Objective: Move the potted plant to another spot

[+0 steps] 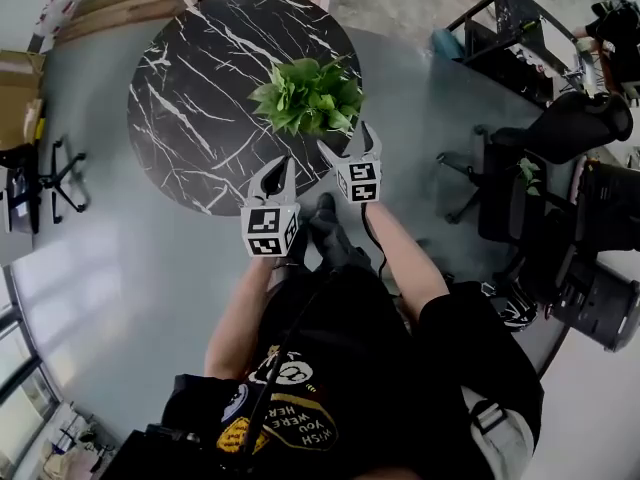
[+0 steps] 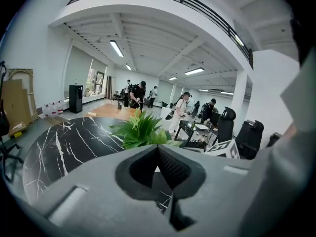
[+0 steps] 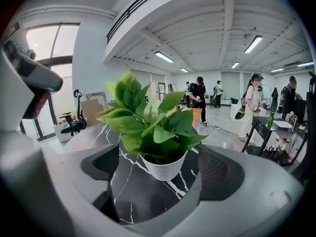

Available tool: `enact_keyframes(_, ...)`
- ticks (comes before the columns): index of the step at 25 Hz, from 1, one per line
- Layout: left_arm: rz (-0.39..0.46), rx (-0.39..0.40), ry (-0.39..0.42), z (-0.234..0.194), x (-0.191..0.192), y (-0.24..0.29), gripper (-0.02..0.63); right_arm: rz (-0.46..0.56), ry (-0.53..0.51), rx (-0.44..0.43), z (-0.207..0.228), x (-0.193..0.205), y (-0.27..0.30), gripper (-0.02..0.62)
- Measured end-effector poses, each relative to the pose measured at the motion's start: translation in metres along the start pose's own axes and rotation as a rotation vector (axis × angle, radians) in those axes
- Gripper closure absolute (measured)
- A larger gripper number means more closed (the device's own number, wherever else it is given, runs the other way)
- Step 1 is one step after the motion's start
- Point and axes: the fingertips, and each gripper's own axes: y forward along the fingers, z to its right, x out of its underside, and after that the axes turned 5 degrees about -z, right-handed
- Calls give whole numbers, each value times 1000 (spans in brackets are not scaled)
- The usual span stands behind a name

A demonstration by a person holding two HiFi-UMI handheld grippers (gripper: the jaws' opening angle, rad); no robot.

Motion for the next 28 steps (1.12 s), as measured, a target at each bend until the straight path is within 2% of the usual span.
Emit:
enact_keyframes(3,5,-28,-9,-13,1,10,604,-34,-6,7,10,14,29,80)
enact_keyframes(7,-4,-47,-32,-21,6,19,604,-89,9,-31,8,39,60,54)
enact_keyframes(12,-22,-23,-51,-7,18,23,604,-40,27,-11,17,40,84,35)
enact_keyframes(19,-19,-6,-85,-5,22,31,603,-23,9,-16,17,38,102,38)
enact_keyframes(21,-24,3,-79,-7,23,33,604,-19,-11,-2,16,39,104,84)
enact_keyframes(28,-26,18,-72,-35,13,36,603,-48,-10,30,16,29,119,94)
